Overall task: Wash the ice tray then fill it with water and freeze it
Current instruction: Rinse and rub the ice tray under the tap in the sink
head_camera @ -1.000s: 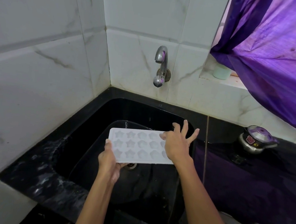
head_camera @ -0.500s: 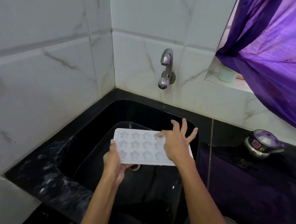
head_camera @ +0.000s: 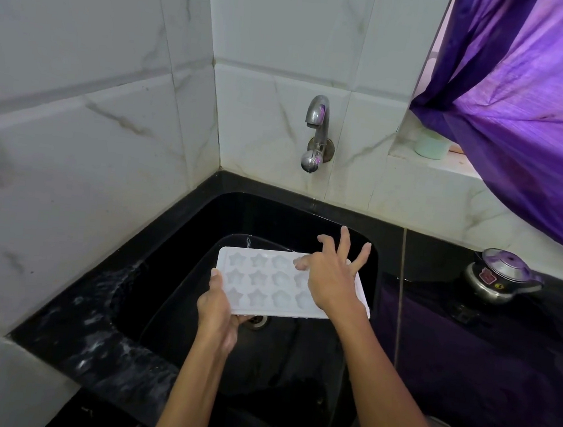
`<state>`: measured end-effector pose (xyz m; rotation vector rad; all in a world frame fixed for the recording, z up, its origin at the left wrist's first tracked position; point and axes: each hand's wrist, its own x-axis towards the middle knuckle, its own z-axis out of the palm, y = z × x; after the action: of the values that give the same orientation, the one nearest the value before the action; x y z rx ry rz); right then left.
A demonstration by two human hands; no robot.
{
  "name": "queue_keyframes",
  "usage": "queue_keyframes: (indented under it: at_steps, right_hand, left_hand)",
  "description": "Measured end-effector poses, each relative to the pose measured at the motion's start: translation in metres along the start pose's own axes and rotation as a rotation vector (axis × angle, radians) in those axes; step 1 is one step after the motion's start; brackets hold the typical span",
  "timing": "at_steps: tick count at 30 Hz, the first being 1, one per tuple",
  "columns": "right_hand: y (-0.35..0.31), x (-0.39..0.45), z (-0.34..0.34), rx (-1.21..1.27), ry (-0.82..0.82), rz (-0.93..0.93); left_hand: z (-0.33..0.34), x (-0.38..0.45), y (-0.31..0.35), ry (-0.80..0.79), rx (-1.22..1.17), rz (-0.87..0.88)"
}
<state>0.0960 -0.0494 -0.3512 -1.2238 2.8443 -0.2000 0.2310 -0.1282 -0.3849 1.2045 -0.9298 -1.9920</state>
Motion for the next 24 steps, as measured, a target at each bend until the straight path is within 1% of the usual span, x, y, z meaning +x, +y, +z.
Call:
queue_keyframes:
  at_steps: [10,24]
  right_hand:
    - [0.004,-0.001,0.000,0.006,0.009,-0.010]
    - [0.008,-0.001,0.006,0.030,-0.026,-0.001]
  left_hand:
    - [-0.001,-0.005,-0.001,0.000,-0.005,0.002]
    - [0.004,-0.010,-0.005,-0.006,0.021,-0.004]
